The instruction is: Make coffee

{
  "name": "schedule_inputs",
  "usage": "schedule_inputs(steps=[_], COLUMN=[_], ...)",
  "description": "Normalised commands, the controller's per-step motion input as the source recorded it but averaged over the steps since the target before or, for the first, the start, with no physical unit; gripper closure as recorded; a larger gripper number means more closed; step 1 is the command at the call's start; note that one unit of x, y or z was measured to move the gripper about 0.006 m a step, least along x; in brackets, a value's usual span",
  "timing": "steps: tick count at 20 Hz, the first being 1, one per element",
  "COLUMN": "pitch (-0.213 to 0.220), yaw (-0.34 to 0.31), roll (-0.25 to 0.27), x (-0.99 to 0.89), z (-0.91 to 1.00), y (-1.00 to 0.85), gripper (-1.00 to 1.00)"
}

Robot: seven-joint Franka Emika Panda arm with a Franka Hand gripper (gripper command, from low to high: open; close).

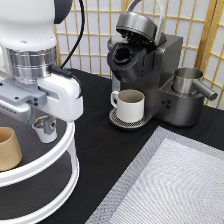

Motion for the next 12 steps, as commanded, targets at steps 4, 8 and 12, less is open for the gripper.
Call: schedule_inputs(steps=[4, 8, 12], pitch=[0.005, 0.103, 0.071], yaw=[0.030, 0.007, 0.000], roll=[0.049, 0.073, 0.082], x=[-0.32, -0.17, 0.10], z=[0.35, 0.10, 0.04], y=[0.02, 0.00, -0.05], gripper=[1.00, 1.00, 1.00])
